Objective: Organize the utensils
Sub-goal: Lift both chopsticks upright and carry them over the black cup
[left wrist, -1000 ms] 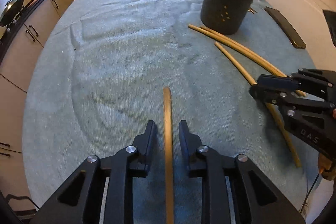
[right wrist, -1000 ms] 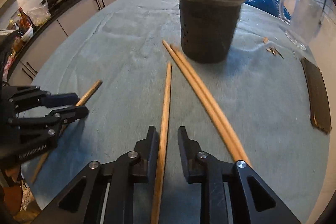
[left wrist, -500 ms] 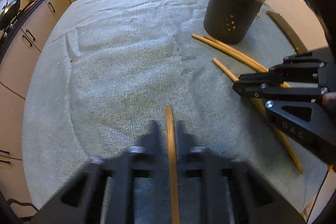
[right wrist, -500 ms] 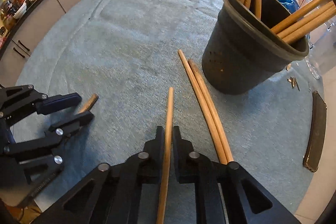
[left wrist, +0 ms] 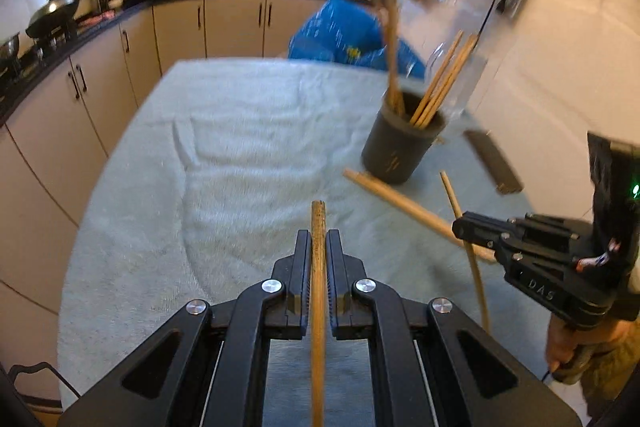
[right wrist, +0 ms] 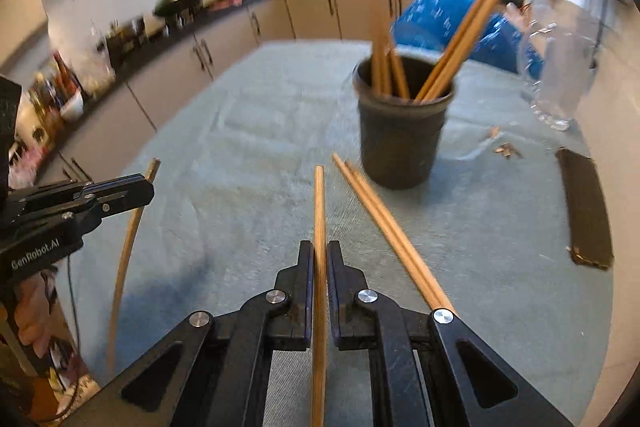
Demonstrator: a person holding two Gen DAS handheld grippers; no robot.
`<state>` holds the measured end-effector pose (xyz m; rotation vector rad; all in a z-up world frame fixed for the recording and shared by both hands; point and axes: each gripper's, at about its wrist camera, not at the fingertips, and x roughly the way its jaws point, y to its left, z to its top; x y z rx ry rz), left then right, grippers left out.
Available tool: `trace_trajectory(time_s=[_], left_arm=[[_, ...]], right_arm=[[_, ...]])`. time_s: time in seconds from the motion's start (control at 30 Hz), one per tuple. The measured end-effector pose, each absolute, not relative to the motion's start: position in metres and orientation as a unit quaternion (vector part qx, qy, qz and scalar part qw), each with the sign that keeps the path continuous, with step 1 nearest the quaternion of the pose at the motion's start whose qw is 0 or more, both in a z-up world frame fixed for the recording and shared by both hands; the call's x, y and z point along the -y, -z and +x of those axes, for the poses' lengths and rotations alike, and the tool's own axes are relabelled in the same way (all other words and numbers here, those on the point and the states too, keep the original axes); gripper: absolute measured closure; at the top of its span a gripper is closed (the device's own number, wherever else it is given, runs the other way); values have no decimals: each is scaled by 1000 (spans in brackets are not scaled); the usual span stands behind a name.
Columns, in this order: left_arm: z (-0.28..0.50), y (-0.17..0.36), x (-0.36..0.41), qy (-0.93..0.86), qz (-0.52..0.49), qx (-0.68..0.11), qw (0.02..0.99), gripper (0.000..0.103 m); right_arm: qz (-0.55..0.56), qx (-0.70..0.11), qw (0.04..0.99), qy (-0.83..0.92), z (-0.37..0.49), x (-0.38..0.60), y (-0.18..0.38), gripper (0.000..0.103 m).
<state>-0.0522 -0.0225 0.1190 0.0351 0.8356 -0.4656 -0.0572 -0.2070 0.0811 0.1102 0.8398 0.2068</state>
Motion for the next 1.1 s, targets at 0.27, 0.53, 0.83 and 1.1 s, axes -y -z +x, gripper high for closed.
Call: trace_trajectory(time_s=[0.27,0.53,0.83,1.1], left_arm=[[-93,-163,28,237,10,-322,917,96],[-110,-196,32,252,-17,-273,928,96],[-93,-232,44,268,-39,-236,933,96],[-40,-275,86,255,-35,-187,948,96]], right_arm=[[86,-327,937,-91,-107,232,-118,97],[133,-271,950,-82,-126,262,-141,97],[159,-235,956,-77,-117,279,-161,97],[175,-152,971,-53,-77,298,-212,97]])
